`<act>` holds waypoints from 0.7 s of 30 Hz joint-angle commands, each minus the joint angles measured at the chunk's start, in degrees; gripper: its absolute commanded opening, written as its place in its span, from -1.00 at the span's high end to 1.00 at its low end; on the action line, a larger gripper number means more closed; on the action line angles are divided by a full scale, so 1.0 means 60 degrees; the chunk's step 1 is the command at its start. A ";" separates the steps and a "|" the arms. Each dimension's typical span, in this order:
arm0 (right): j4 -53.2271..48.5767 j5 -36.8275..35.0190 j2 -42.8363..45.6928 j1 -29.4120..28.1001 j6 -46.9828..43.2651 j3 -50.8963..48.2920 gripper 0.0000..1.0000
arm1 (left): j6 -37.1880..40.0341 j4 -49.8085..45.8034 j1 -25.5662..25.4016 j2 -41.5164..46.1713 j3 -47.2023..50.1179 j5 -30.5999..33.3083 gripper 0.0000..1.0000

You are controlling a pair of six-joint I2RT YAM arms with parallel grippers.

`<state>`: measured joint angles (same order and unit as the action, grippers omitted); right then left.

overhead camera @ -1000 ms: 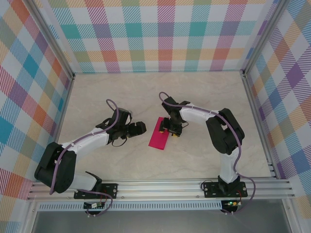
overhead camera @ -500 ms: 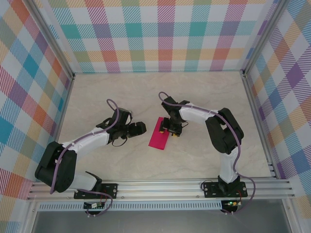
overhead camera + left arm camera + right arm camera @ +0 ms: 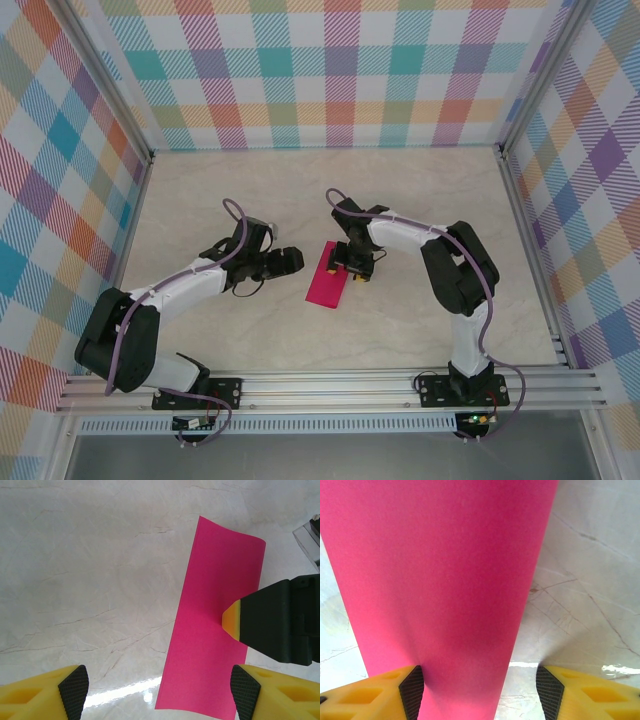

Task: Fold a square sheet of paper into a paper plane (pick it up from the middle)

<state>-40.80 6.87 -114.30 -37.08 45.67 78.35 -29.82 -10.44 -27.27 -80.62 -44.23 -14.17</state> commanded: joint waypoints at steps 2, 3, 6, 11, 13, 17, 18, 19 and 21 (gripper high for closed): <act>-0.0267 -0.0026 -0.0528 0.0006 0.0093 -0.0211 -0.32 | 0.0231 -0.0122 -0.0070 -0.0060 -0.0164 -0.0230 -0.54; -0.0240 -0.0007 -0.0548 -0.0009 0.0083 -0.0198 -0.32 | 0.0226 -0.0121 -0.0068 -0.0068 -0.0156 -0.0230 -0.54; -0.0327 0.0011 -0.0649 -0.0002 -0.0057 -0.0002 -0.33 | 0.0233 -0.0099 -0.0070 -0.0058 -0.0120 -0.0301 -0.53; -0.0504 -0.0073 -0.0770 -0.0002 -0.0072 0.0126 -0.33 | 0.0217 -0.0077 -0.0069 -0.0116 -0.0121 -0.0359 -0.47; -0.0529 -0.0105 -0.0776 -0.0002 -0.0065 0.0114 -0.33 | 0.0224 -0.0078 -0.0070 -0.0139 -0.0143 -0.0431 -0.41; -0.0554 -0.0135 -0.0841 -0.0002 -0.0057 0.0097 -0.34 | 0.0166 -0.0078 -0.0065 -0.0194 -0.0179 -0.0508 -0.24; -0.0569 -0.0135 -0.0853 -0.0002 -0.0049 0.0099 -0.34 | 0.0111 -0.0077 -0.0070 -0.0242 -0.0208 -0.0523 -0.18; -0.0576 -0.0148 -0.0871 -0.0002 -0.0039 0.0084 -0.34 | 0.0079 -0.0099 -0.0070 -0.0308 -0.0252 -0.0583 -0.12; -0.0552 -0.0164 -0.0883 -0.0002 -0.0002 0.0046 -0.34 | 0.0050 -0.0164 -0.0061 -0.0504 -0.0386 -0.0780 0.10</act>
<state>-42.46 7.03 -115.46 -37.08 45.76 80.01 -29.06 -10.50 -27.24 -82.15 -44.47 -16.69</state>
